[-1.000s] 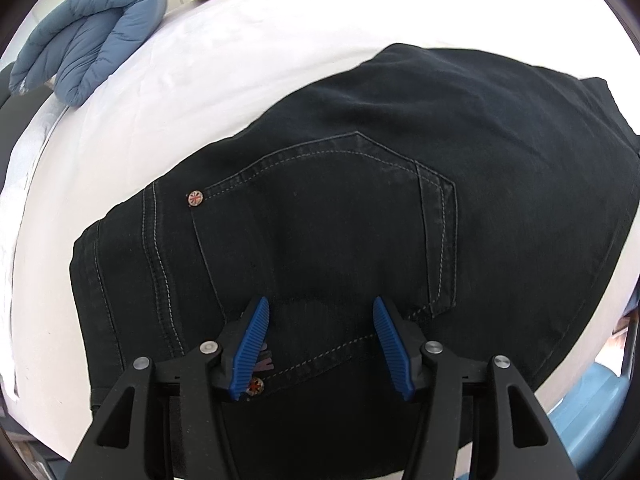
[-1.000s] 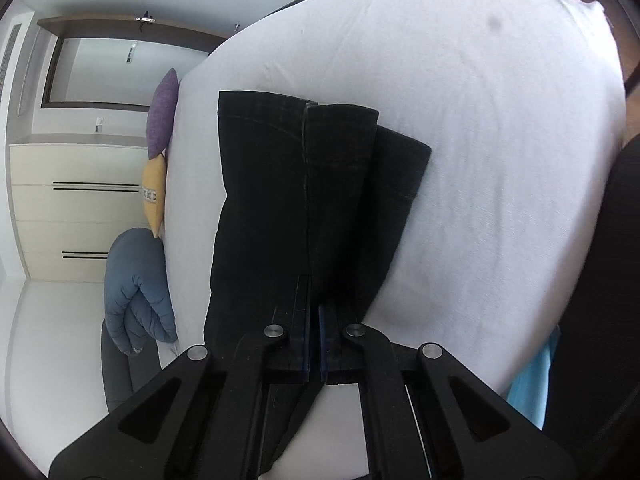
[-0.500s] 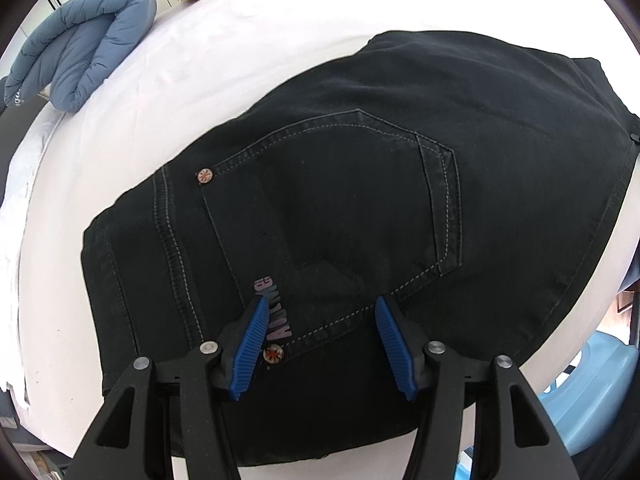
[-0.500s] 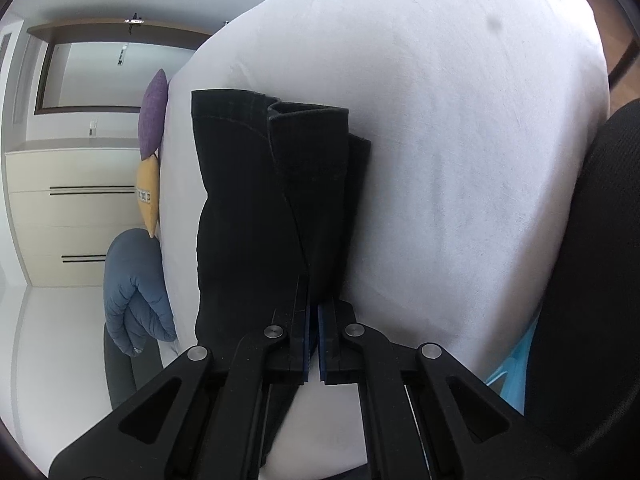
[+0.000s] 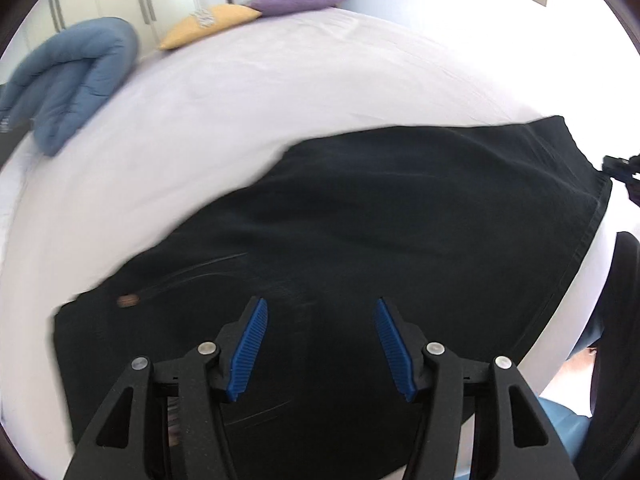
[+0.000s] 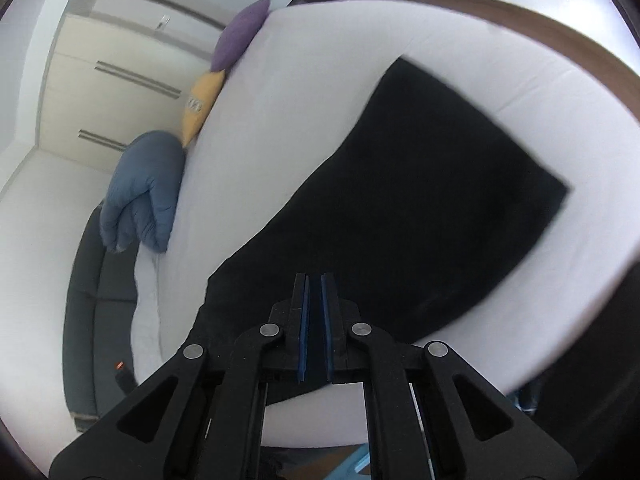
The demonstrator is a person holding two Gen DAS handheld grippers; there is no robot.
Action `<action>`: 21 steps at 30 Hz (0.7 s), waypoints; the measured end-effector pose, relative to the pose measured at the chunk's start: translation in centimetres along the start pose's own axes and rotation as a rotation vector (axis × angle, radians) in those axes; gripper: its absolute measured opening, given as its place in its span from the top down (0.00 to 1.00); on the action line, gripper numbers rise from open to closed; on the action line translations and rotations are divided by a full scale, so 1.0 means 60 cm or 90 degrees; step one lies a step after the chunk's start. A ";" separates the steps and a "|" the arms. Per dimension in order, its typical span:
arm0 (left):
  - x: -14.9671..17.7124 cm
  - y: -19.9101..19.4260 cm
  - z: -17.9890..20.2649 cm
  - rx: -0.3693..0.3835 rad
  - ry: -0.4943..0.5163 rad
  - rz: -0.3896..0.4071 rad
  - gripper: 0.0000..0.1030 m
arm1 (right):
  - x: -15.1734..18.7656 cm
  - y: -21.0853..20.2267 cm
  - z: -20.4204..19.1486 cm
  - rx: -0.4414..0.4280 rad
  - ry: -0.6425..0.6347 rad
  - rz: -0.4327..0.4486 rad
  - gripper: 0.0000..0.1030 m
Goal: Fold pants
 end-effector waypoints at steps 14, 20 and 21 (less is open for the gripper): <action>0.053 -0.016 -0.074 -0.028 -0.084 0.007 0.38 | -0.112 -0.064 0.191 0.081 0.193 0.181 1.00; -0.030 -0.010 -0.112 -0.033 -0.097 0.037 0.38 | -0.114 0.025 -0.030 -0.027 0.019 0.091 0.93; -0.036 -0.004 -0.123 -0.031 -0.095 0.031 0.38 | -0.095 0.079 -0.082 -0.053 -0.021 0.034 0.93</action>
Point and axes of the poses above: each gripper's, at about its wrist camera, not at the fingertips, and y roughly the way its jaws point, z to its right, x to its underside, the point moved 5 cm from there along y, roughly the way its jaws point, and after that the axes turned 7 degrees about y, right-handed, at the moved point
